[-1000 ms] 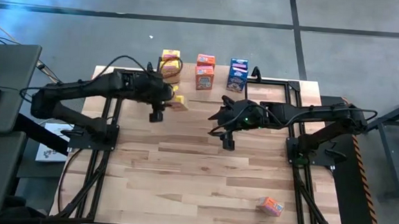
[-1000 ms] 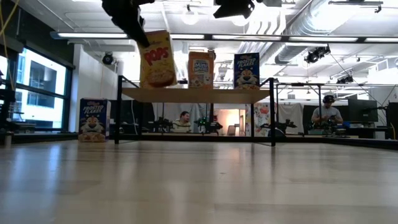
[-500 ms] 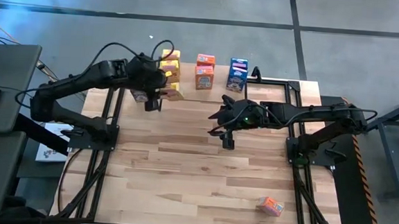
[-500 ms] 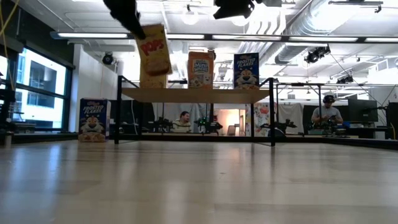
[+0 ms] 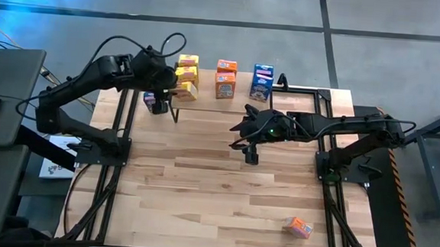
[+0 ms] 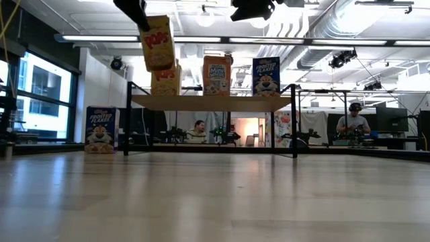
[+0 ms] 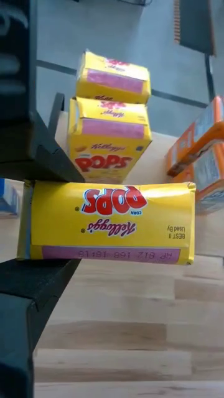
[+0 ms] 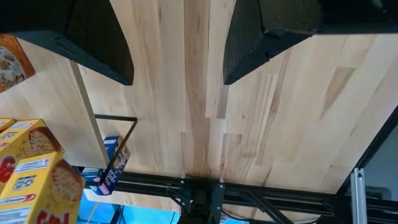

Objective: Stack cereal on shelf
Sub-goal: Put the yellow cereal box on the shelf aligned with the other yellow cereal boxes

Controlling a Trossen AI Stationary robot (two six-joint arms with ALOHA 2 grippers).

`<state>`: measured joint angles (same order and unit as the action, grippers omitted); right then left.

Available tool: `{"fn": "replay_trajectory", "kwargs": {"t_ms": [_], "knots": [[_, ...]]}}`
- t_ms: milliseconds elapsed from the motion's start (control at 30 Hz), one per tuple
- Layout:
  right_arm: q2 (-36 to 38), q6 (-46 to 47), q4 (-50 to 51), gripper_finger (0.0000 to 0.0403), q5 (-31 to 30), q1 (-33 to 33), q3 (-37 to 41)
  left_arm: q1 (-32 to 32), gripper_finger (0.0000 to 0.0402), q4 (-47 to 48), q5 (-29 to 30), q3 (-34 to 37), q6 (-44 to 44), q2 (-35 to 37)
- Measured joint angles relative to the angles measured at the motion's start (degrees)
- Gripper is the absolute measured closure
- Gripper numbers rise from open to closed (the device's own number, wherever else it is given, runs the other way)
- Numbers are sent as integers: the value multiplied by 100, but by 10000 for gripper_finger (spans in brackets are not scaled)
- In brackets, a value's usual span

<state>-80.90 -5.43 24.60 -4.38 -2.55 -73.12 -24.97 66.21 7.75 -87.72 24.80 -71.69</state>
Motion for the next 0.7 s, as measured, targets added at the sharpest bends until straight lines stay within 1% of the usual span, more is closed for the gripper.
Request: {"fn": "replay_trajectory", "kwargs": {"t_ms": [333, 433, 700], "knots": [[-2, 0, -1, 162, 2, 0, 0, -442, 252, 46, -21, -3, 380, -596], [-2, 0, 0, 162, 2, 0, 0, -526, 252, 49, -160, -3, 396, -741], [-4, 2, 0, 162, 2, 0, 0, -706, 252, 46, -220, -3, 580, -920]]}}
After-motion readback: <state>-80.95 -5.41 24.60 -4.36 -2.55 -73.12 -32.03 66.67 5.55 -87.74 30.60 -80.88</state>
